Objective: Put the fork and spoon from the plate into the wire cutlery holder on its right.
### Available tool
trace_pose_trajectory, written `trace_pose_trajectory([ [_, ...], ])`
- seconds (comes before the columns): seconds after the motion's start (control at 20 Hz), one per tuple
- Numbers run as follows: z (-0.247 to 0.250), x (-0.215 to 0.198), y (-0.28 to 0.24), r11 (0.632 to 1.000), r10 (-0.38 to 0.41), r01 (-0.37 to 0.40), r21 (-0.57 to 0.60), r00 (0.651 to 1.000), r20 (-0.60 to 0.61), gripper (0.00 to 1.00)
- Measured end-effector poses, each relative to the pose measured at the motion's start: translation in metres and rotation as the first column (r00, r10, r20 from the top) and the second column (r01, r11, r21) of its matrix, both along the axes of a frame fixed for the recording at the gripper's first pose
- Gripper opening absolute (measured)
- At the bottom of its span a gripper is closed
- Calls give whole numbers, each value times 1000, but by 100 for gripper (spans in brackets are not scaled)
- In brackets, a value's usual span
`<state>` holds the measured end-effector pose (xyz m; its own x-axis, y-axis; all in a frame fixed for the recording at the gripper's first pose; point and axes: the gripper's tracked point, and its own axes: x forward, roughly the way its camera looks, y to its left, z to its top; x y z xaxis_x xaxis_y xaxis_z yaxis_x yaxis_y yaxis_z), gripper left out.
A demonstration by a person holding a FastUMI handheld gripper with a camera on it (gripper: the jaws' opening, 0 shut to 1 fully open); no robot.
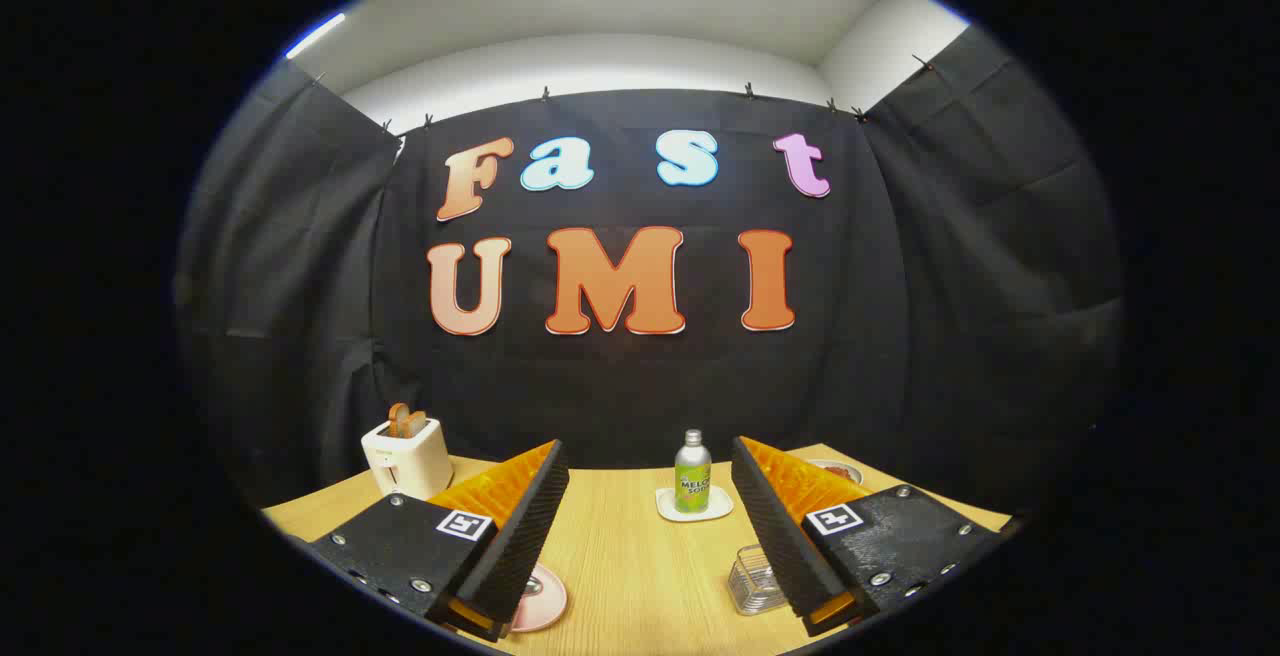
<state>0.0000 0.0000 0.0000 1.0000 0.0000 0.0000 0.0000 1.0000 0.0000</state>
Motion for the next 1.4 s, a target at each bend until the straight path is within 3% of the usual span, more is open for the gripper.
trace_pose_trajectory([
  [0.3, -12, -9, 7, 997, -15, 14, -79, 1000, -22, 98],
  [0.75, -22, -8, 25, 999, 25, -27, -38, 999, -38, 98],
  [1.2, -24, 30, 38, 998, 68, -68, -1, 996, -50, 98],
  [1.4, -43, 27, 39, 999, 35, -36, -24, 999, -35, 98],
])
